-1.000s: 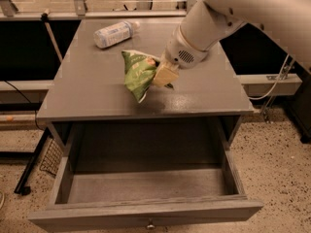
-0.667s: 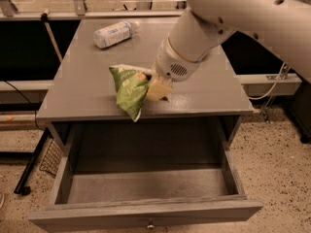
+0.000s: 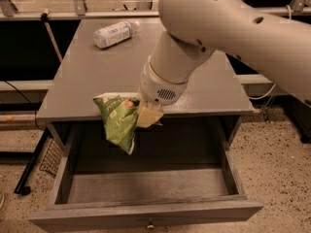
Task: Place green jalapeno chip bag into top drawer
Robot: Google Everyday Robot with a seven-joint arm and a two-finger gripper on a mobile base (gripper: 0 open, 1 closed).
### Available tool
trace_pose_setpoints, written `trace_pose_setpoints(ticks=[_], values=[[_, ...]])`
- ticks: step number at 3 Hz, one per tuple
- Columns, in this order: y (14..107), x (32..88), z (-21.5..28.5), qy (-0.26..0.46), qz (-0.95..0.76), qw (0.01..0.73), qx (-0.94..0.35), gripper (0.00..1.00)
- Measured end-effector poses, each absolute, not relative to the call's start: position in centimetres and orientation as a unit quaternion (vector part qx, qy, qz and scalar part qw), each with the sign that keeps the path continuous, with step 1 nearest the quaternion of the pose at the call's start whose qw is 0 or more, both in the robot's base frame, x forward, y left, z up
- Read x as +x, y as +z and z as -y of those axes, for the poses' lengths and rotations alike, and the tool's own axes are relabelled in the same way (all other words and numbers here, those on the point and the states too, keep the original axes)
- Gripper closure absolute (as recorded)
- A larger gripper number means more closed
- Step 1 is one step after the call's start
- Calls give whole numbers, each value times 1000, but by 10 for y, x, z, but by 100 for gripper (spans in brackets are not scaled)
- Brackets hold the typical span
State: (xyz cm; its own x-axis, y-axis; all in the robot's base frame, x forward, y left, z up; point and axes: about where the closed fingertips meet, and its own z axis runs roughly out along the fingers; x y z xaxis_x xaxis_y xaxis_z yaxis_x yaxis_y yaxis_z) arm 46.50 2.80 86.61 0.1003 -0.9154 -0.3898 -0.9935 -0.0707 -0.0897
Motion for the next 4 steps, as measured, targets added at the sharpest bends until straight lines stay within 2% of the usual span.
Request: trace_pose_setpoints(ticks=[2, 4], values=[[839, 417, -40, 144, -640, 116, -745, 100], [803, 410, -15, 136, -698, 84, -698, 100]])
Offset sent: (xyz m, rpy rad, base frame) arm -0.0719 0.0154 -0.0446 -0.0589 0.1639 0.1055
